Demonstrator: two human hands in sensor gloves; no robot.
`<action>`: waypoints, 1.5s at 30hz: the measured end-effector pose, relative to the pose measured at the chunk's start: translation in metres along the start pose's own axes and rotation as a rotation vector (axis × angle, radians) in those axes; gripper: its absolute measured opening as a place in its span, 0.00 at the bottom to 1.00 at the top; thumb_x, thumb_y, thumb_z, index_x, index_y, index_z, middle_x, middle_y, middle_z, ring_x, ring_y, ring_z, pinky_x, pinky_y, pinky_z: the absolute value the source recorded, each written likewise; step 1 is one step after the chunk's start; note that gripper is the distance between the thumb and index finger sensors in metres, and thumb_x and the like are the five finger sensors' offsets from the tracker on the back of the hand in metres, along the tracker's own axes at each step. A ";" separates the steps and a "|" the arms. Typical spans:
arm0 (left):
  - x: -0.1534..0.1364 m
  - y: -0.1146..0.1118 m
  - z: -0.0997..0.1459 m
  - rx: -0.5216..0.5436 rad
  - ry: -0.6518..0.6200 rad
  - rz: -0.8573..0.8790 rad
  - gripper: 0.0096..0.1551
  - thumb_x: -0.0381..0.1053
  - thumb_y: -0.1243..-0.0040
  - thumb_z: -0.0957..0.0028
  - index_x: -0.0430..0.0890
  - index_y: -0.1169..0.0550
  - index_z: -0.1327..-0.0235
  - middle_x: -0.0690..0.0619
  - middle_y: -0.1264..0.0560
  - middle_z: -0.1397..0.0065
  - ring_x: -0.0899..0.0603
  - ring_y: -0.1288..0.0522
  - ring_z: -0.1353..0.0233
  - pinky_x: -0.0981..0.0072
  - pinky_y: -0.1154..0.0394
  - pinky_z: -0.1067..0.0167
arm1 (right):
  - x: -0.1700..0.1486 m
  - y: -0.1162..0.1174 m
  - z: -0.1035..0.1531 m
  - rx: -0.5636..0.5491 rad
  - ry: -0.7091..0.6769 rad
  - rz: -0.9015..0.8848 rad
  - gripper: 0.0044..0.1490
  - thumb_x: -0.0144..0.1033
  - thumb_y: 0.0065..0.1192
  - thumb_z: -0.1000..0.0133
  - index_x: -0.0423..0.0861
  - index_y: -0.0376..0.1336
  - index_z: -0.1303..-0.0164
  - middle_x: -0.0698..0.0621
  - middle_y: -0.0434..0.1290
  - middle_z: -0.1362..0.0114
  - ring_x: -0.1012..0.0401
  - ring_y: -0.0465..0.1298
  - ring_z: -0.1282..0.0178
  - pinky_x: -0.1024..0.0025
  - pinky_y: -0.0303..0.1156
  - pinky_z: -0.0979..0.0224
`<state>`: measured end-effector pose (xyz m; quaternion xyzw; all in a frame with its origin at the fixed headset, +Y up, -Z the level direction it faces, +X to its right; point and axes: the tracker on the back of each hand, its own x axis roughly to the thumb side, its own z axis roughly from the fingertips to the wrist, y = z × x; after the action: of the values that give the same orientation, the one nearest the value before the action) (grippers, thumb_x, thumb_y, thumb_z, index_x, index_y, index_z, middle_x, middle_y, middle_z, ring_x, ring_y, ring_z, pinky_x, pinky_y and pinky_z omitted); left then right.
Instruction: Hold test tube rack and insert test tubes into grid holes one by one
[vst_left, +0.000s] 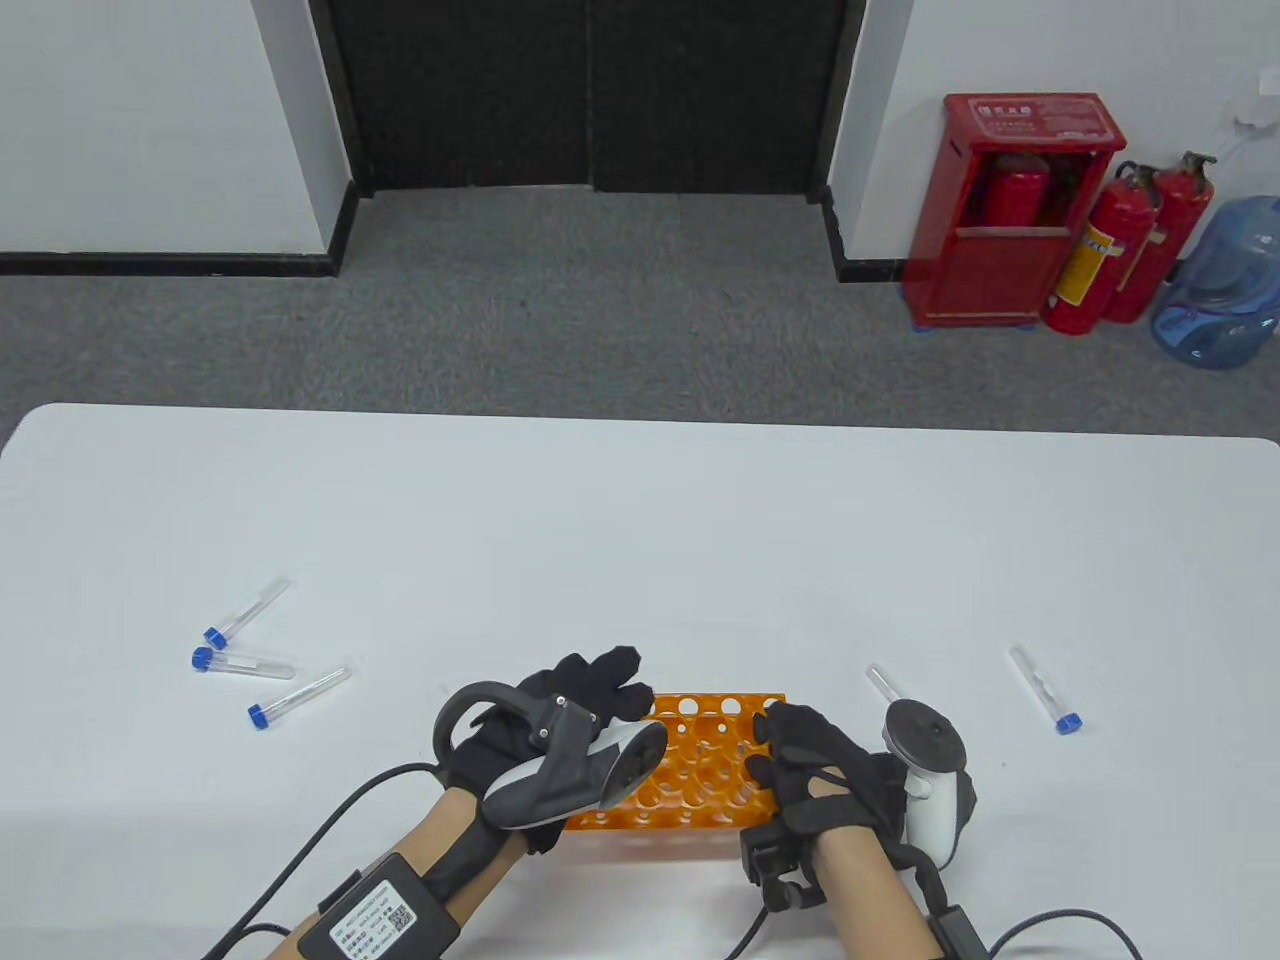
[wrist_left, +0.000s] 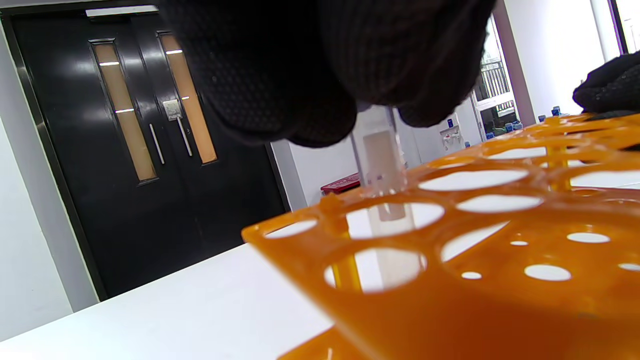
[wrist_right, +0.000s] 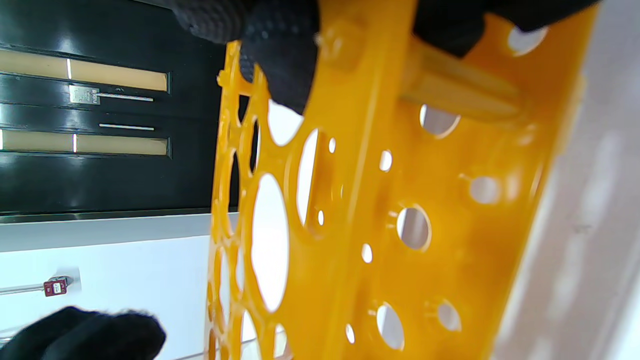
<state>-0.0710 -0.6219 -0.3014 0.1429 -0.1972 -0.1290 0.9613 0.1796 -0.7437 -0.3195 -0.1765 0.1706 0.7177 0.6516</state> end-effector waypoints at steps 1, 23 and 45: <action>0.000 -0.001 0.000 -0.002 0.002 0.002 0.22 0.52 0.29 0.60 0.78 0.15 0.56 0.76 0.24 0.30 0.61 0.11 0.42 0.80 0.07 0.41 | 0.000 0.000 0.000 0.001 -0.001 -0.002 0.30 0.51 0.49 0.50 0.46 0.69 0.46 0.55 0.82 0.63 0.59 0.79 0.74 0.57 0.75 0.69; -0.181 -0.047 0.053 -0.100 0.539 0.157 0.36 0.65 0.38 0.61 0.67 0.30 0.33 0.64 0.31 0.25 0.44 0.25 0.25 0.51 0.25 0.28 | 0.001 -0.002 0.001 0.005 0.004 -0.022 0.30 0.51 0.49 0.49 0.46 0.68 0.46 0.55 0.82 0.63 0.59 0.79 0.74 0.57 0.75 0.69; -0.239 -0.194 0.100 -0.573 0.783 -0.029 0.35 0.67 0.38 0.61 0.68 0.29 0.36 0.66 0.30 0.25 0.47 0.23 0.26 0.56 0.22 0.30 | 0.000 -0.003 0.002 0.009 0.009 -0.019 0.30 0.51 0.49 0.49 0.46 0.69 0.46 0.55 0.82 0.63 0.58 0.79 0.73 0.57 0.75 0.68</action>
<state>-0.3618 -0.7511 -0.3578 -0.0869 0.2246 -0.1278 0.9621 0.1824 -0.7421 -0.3180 -0.1785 0.1750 0.7098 0.6586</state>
